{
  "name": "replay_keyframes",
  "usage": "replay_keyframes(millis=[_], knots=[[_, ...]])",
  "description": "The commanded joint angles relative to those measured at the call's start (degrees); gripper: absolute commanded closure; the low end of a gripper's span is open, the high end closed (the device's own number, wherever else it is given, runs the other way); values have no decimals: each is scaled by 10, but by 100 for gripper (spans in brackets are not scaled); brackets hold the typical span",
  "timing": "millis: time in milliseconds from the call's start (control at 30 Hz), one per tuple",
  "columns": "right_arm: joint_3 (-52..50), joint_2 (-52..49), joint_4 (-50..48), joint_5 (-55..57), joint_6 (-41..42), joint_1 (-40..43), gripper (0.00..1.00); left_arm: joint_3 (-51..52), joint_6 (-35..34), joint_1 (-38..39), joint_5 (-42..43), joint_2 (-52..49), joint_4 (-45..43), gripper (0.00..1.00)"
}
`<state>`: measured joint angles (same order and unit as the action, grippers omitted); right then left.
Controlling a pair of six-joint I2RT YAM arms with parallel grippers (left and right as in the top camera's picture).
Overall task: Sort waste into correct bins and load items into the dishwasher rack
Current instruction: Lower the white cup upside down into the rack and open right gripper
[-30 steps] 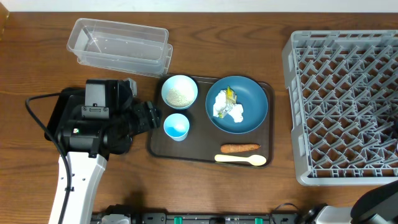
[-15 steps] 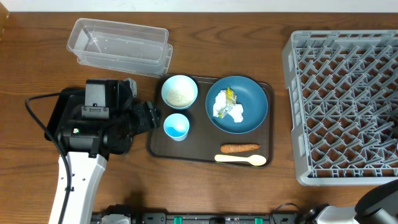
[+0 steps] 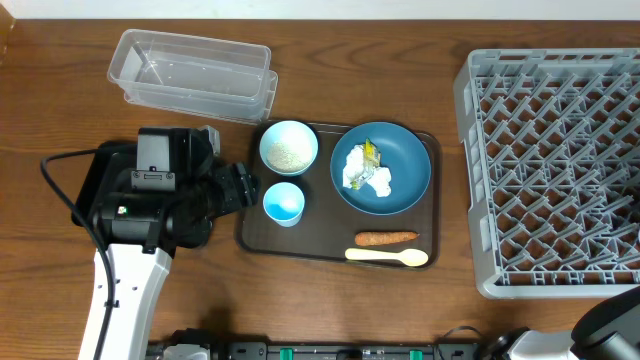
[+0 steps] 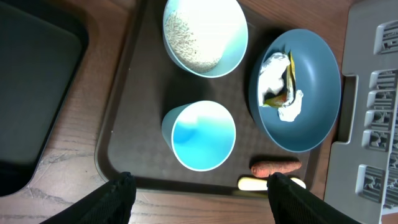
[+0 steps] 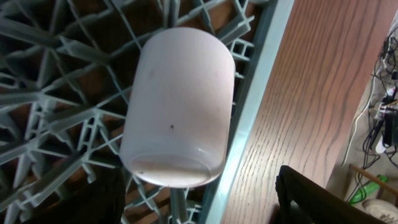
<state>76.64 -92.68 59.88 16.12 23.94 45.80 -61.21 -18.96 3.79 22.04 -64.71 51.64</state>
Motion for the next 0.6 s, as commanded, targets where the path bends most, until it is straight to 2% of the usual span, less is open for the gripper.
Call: replay_keyframes(millis=[0, 233, 567], knots=[[-33, -2, -27, 10, 11, 9, 20, -7, 14, -2, -7, 3, 2, 30], [-83, -2, -106, 10, 11, 9, 21, -7, 14, -2, -7, 3, 2, 30], [-85, -2, -155, 9, 11, 9, 24, -7, 14, -2, -7, 3, 2, 30]])
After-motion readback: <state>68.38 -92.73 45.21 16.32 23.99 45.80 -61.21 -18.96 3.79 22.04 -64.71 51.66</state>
